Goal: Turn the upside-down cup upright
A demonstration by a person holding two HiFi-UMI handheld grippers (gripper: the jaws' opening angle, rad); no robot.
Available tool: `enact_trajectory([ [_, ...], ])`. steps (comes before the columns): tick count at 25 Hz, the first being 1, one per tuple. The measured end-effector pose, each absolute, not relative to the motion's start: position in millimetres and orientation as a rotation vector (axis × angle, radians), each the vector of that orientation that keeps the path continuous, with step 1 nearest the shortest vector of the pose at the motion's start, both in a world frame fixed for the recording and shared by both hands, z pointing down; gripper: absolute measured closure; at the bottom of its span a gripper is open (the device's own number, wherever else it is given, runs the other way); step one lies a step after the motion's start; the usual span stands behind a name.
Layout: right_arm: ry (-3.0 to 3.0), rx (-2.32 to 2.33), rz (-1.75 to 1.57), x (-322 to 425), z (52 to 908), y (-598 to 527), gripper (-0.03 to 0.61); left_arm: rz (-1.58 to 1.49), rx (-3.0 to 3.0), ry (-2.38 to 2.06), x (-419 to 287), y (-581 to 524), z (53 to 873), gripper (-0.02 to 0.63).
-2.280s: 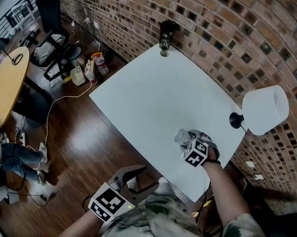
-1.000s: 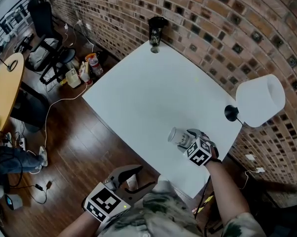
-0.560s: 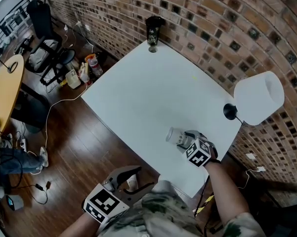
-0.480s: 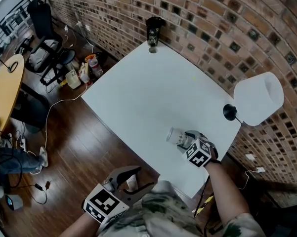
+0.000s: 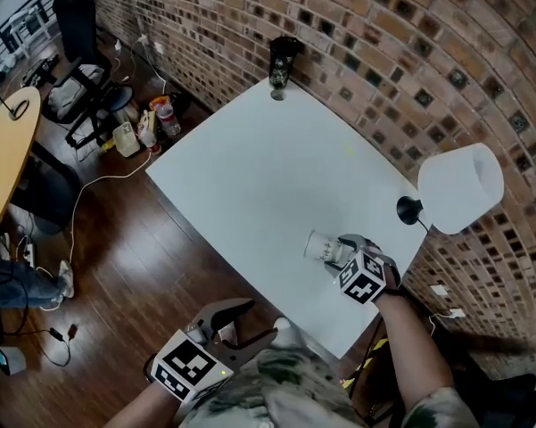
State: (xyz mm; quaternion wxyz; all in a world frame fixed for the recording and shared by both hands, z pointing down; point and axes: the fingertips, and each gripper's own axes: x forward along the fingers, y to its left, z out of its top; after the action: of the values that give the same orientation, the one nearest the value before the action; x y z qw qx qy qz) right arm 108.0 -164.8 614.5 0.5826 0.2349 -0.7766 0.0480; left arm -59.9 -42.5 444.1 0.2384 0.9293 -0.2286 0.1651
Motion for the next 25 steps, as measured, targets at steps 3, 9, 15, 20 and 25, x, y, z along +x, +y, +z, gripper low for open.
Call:
enact_trajectory([
  [3, -1.728, 0.506, 0.025, 108, 606, -169, 0.302, 0.430, 2.549, -0.624, -67, -44, 444, 0.362],
  [9, -1.488, 0.361, -0.181, 114, 607, -179, 0.302, 0.383, 2.557, -0.621, -82, -47, 447, 0.364],
  [15, -1.255, 0.193, -0.368, 116, 612, -198, 0.304, 0.351, 2.558, -0.615, -99, -48, 449, 0.364],
  [20, -1.185, 0.118, -0.363, 106, 621, -204, 0.304, 0.348, 2.558, -0.597, -108, -48, 450, 0.364],
  [25, -1.149, 0.096, -0.367, 90, 625, -205, 0.302, 0.363, 2.556, -0.585, -118, -49, 453, 0.364],
])
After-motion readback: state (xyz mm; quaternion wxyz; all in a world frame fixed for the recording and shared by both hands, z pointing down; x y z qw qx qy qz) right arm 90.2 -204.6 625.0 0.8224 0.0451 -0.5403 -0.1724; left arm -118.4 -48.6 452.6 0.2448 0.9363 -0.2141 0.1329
